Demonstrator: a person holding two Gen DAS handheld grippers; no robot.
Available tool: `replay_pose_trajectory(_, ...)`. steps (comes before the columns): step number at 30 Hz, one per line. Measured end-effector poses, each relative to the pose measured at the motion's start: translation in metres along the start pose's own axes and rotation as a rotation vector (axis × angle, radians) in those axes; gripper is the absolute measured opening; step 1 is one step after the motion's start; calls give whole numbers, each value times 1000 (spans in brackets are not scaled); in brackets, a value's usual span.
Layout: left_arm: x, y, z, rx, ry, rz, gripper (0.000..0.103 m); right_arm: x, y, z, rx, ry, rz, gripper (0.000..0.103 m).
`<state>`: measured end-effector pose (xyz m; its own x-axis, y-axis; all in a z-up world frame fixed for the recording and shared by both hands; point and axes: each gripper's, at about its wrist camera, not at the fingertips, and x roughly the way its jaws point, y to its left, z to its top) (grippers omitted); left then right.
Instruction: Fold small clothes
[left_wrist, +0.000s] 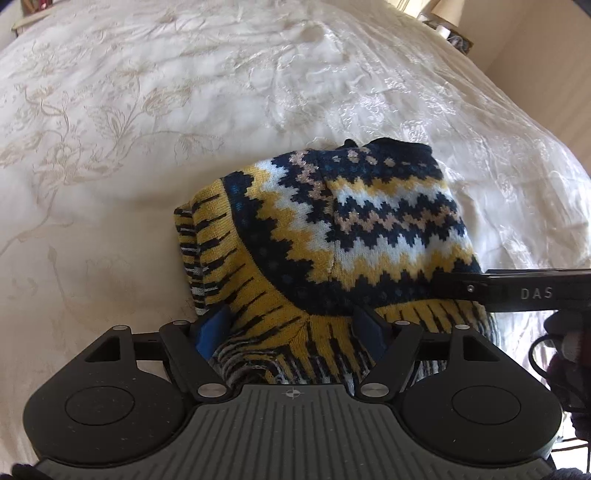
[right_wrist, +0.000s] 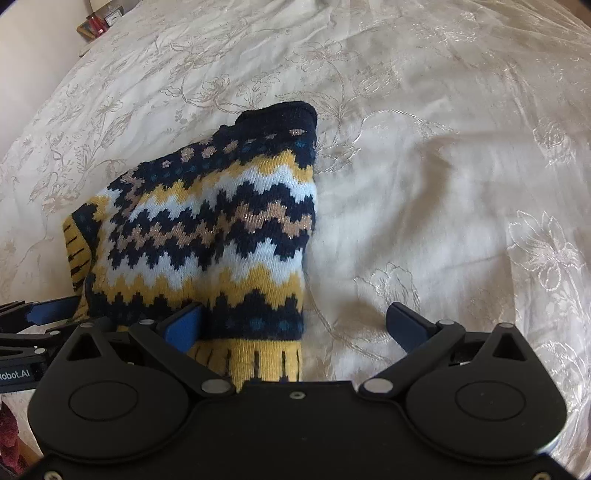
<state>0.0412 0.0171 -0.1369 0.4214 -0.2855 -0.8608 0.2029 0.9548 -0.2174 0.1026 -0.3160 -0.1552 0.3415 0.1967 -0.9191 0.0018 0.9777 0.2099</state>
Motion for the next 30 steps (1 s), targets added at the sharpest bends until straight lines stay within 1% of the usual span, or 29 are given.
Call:
replay_pose_trajectory(2, -5, 0, -4, 1, -7, 3, 73, -12, 0, -9, 3, -37, 0, 102)
replay_pose_trajectory(4, -9, 2, -10, -10, -3, 18, 77, -18, 2, -20, -13, -46, -13, 102)
replay_pose_trajectory(5, -10, 5, -14, -25, 5, 21, 79, -21, 2, -26, -20, -51, -19, 102)
replay_pose_trajectory(8, -15, 13, -27, -77, 16, 12, 79, -28, 0, -41, -6, -62, -28, 102)
replay_pose_trajectory(12, -26, 15, -40, -63, 9, 33, 80, -33, -1, -55, 19, -61, -31, 102)
replay_pose_trajectory(18, -40, 10, -54, -67, 7, 51, 80, -39, 2, -73, -32, -27, -36, 102)
replay_pose_trajectory(20, -49, 4, -58, -52, -11, 70, 80, -47, 1, -78, -28, -50, -27, 103)
replay_pose_trajectory(23, -66, -7, -62, -39, -55, 94, 81, -64, 2, -84, -29, -96, -42, 103)
replay_pose_trajectory(25, -79, -16, -62, -24, -79, 99, 89, -78, 2, -88, -28, -137, -28, 102)
replay_pose_trajectory(26, -87, -22, -62, -13, -93, 108, 97, -85, 2, -88, -22, -156, -12, 102)
replay_pose_trajectory(30, -120, -51, -62, 47, -166, 153, 98, -120, 2, -93, -20, -239, 26, 103)
